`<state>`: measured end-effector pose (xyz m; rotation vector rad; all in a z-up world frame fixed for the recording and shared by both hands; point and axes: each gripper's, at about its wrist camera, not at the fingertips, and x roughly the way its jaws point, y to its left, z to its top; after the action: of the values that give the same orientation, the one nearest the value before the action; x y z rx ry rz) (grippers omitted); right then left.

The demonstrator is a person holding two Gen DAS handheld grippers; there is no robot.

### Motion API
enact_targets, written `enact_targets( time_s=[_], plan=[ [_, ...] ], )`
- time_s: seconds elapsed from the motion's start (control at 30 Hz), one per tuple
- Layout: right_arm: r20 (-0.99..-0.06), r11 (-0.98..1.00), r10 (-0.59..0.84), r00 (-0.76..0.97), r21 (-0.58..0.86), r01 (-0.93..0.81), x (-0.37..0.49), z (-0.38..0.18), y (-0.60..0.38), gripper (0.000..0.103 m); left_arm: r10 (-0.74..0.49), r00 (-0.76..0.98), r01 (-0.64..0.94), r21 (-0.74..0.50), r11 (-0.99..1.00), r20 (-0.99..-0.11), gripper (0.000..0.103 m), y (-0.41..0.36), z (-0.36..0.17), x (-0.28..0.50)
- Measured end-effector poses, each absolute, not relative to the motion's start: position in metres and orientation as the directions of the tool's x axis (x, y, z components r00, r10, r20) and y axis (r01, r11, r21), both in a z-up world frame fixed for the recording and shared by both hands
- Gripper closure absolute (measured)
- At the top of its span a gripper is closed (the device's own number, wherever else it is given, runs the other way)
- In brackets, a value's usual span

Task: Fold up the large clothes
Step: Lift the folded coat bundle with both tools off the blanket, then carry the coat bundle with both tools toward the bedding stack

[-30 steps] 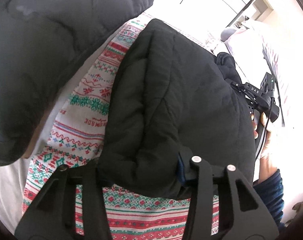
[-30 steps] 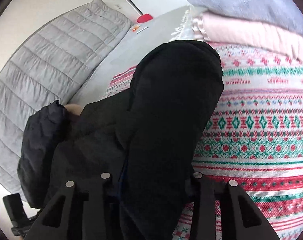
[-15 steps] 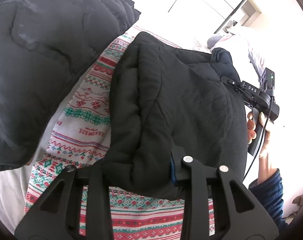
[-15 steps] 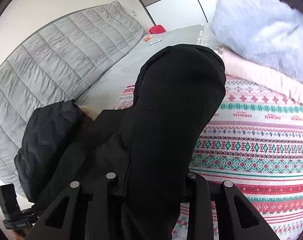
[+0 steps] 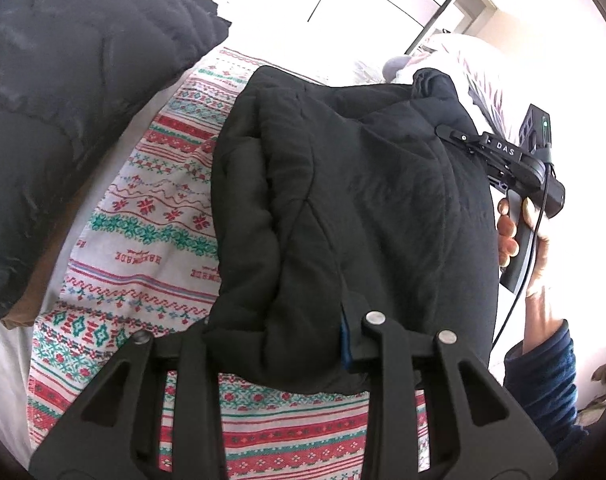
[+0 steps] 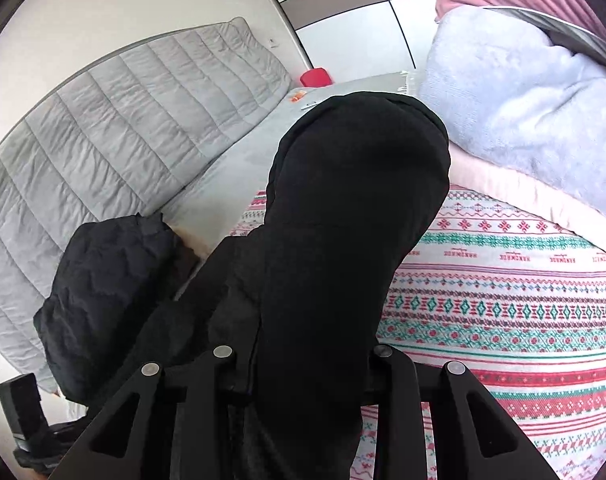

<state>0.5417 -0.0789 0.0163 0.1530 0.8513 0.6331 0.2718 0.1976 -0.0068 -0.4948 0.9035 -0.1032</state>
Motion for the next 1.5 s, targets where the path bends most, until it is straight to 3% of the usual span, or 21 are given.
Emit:
enact_targets(
  time_s=[0.53, 0.9, 1.2, 1.5],
  plan=[
    [-0.656, 0.84, 0.531, 0.537, 0.321, -0.438, 0.515, 0.04, -0.096, 0.072, -0.287, 0.631, -0.062, -0.416, 0.907, -0.721, 0.069, 0.18, 0.005, 0.269],
    [-0.65, 0.865, 0.493, 0.579, 0.296, -0.405, 0.468, 0.075, -0.161, 0.072, -0.323, 0.639, 0.053, -0.379, 0.924, -0.698, 0.069, 0.115, 0.036, 0.243],
    [-0.648, 0.913, 0.407, 0.644, 0.281, -0.295, 0.42, 0.109, -0.313, 0.072, -0.454, 0.616, 0.26, -0.378, 0.889, -0.643, 0.069, -0.015, 0.065, 0.23],
    [-0.703, 0.955, 0.291, 0.649, 0.251, -0.157, 0.393, 0.108, -0.503, 0.072, -0.57, 0.485, 0.447, -0.373, 0.813, -0.663, 0.069, -0.205, 0.069, 0.22]
  ],
)
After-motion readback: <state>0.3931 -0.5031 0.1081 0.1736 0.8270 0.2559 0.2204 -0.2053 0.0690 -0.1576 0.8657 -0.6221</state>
